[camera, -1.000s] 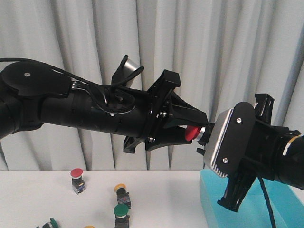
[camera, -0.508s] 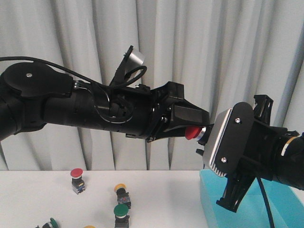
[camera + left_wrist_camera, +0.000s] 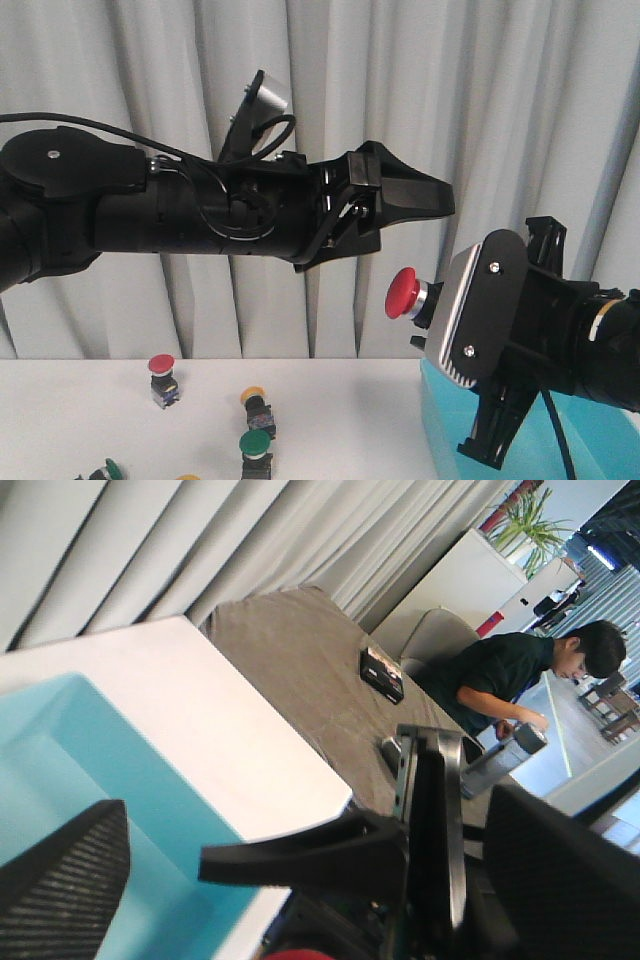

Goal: Pick red and yellow buttons and place in box
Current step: 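Grasp the red button with the right gripper and open the left gripper, then lower the red button into the blue box and open the right gripper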

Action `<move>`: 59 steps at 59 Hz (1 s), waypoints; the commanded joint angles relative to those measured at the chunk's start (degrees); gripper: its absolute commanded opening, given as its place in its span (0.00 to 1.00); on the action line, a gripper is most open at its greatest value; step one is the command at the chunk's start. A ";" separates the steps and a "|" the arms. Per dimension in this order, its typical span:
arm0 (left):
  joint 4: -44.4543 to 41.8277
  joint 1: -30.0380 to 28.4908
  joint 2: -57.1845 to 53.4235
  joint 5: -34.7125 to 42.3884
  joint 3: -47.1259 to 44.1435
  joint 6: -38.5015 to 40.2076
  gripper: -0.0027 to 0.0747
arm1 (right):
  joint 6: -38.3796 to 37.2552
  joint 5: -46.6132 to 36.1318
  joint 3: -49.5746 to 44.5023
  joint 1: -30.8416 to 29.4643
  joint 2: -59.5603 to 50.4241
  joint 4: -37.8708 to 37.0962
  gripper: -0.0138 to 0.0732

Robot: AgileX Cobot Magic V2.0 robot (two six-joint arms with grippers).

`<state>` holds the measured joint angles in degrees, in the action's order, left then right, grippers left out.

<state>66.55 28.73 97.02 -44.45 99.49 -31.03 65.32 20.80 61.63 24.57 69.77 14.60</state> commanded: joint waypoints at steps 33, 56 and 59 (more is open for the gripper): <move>-78.42 -0.87 -16.83 -3.08 3.60 13.91 0.02 | -37.30 -7.98 2.07 -14.83 -7.63 -10.04 0.15; -90.37 -2.91 -19.23 -8.94 -1.12 22.20 0.03 | -51.63 5.16 2.00 -25.63 0.39 -10.05 0.15; -90.37 -2.91 -19.81 -8.10 -2.76 22.22 0.03 | -53.35 6.31 2.00 -27.00 1.90 -10.05 0.15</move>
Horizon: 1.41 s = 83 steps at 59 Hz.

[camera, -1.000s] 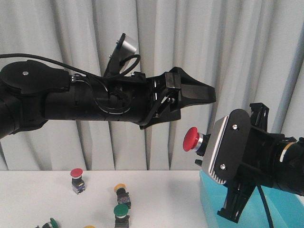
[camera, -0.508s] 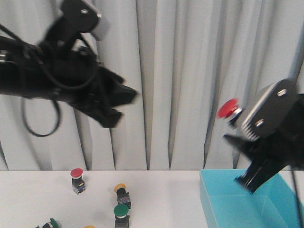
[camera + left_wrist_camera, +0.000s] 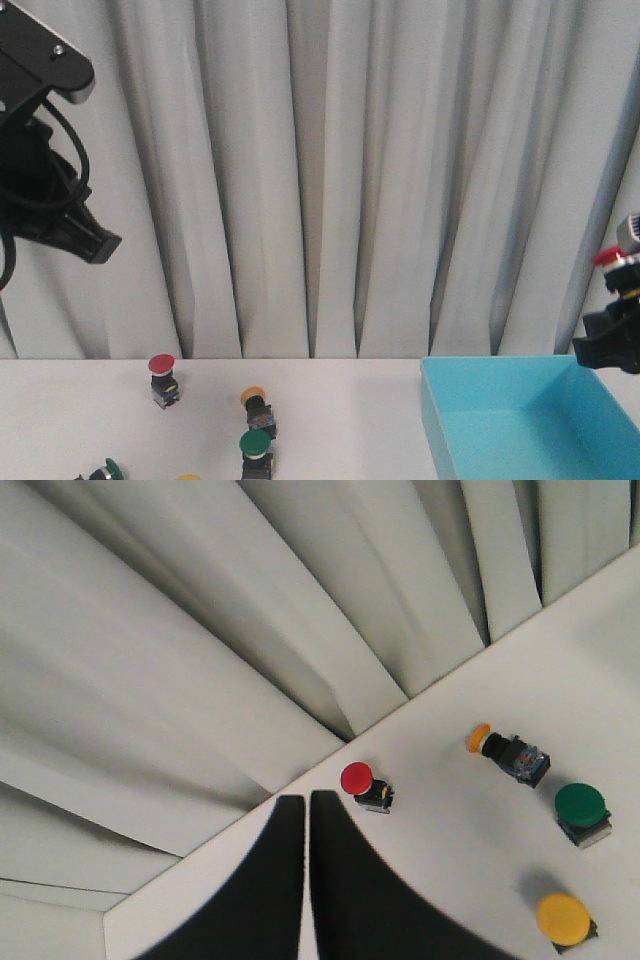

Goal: Pick red and yellow buttons and place in box
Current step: 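Lower the red button into the blue box and open the right gripper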

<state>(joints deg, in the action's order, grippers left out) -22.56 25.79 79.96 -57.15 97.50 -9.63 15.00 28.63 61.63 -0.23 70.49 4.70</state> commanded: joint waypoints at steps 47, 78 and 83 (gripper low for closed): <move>-0.64 0.03 -4.37 8.14 -8.01 6.98 0.03 | 6.00 5.16 2.00 -0.77 26.93 8.64 0.18; -0.64 0.03 -4.37 7.06 -8.01 7.19 0.03 | 7.43 2.01 2.17 1.51 36.95 8.01 0.51; -0.64 0.03 -4.37 6.99 -8.01 9.19 0.03 | 7.43 2.15 2.17 1.51 36.88 7.47 0.58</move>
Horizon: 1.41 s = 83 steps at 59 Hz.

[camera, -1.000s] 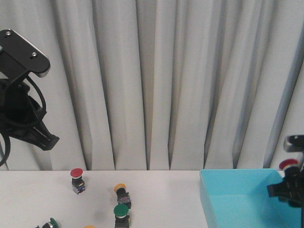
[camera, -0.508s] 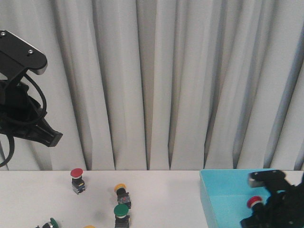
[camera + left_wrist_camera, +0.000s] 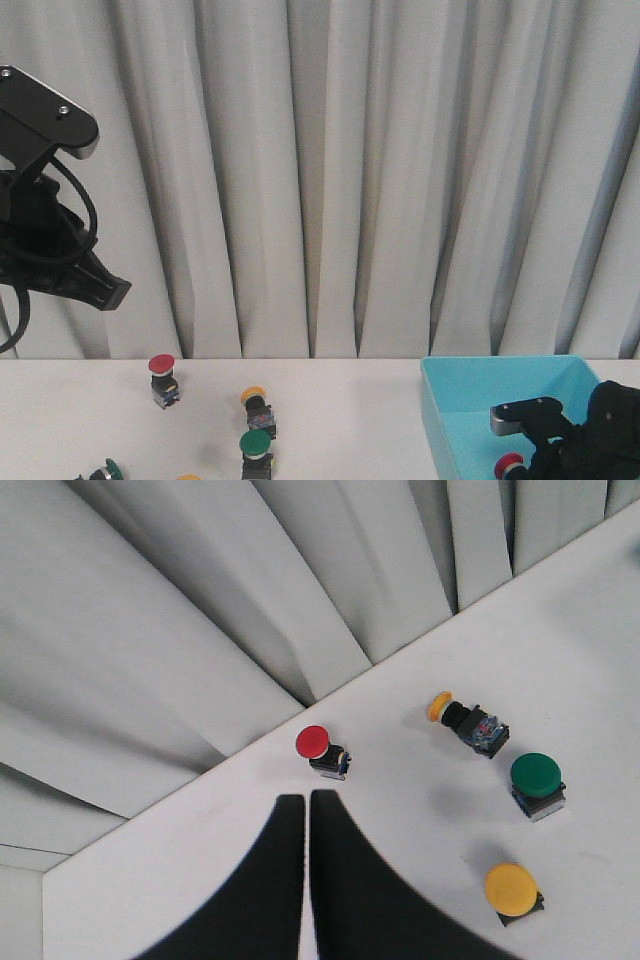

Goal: Pick red and yellow buttons and place in box
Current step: 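Lower the red button into the blue box and open the right gripper, then raise the right gripper out of the box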

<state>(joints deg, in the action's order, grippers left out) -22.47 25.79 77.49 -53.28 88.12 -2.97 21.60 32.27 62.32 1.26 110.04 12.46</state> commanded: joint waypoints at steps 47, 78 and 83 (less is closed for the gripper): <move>-0.93 0.03 -1.85 4.14 1.37 4.13 0.03 | 1.80 -2.68 6.47 0.00 -36.36 2.80 0.74; -0.93 0.03 -1.78 4.44 1.37 5.24 0.04 | 1.80 -8.05 7.29 0.00 -66.92 8.68 0.15; -0.93 0.03 -1.78 4.44 1.37 5.24 0.08 | 1.80 -6.33 7.29 0.00 -67.11 8.68 0.15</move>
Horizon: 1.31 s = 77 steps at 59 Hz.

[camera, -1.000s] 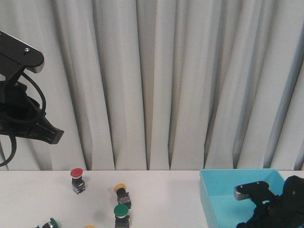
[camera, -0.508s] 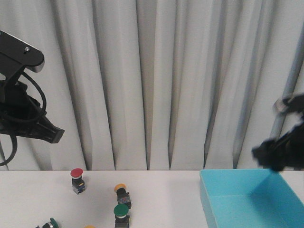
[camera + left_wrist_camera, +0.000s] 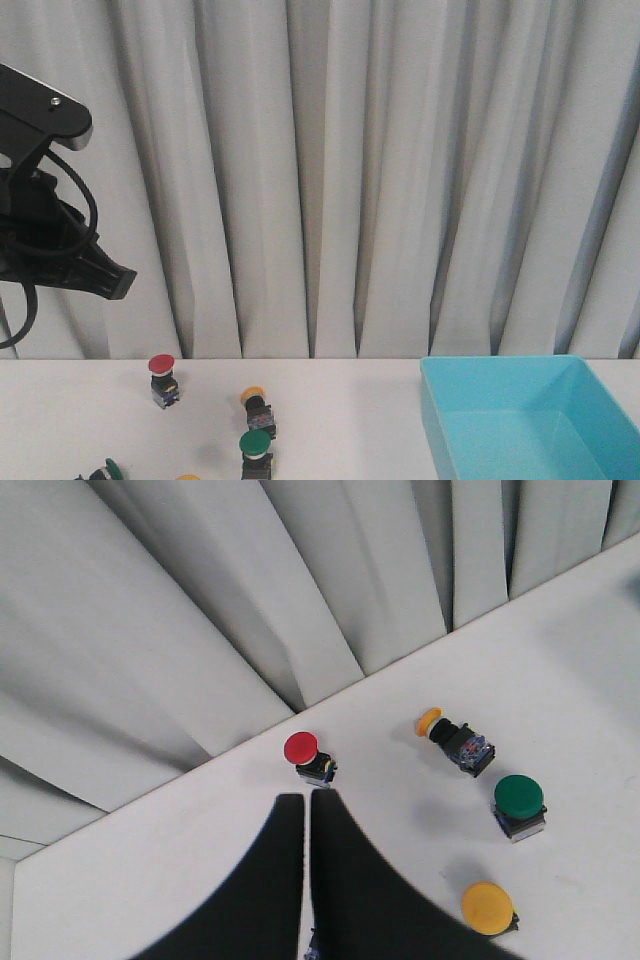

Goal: Pick red and yellow buttons and place in box
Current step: 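Raise the right gripper out of the box, then lower the left gripper onto the yellow button and close on it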

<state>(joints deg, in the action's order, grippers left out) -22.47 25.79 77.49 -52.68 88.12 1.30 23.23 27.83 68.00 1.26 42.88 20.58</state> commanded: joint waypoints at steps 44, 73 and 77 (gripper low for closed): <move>1.48 0.09 26.22 -5.63 1.43 9.97 0.93 | 0.18 4.82 1.42 0.00 0.05 0.51 0.15; 7.97 0.09 34.12 -5.40 1.62 9.97 0.80 | 0.23 6.73 1.42 0.00 0.05 0.14 0.15; 9.28 0.09 34.12 -4.92 1.62 9.97 0.80 | 0.23 6.89 1.42 0.00 0.05 0.14 0.15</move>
<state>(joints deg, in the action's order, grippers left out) -14.33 25.79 114.70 -59.19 88.17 10.70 23.23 38.22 68.00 1.26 42.77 20.33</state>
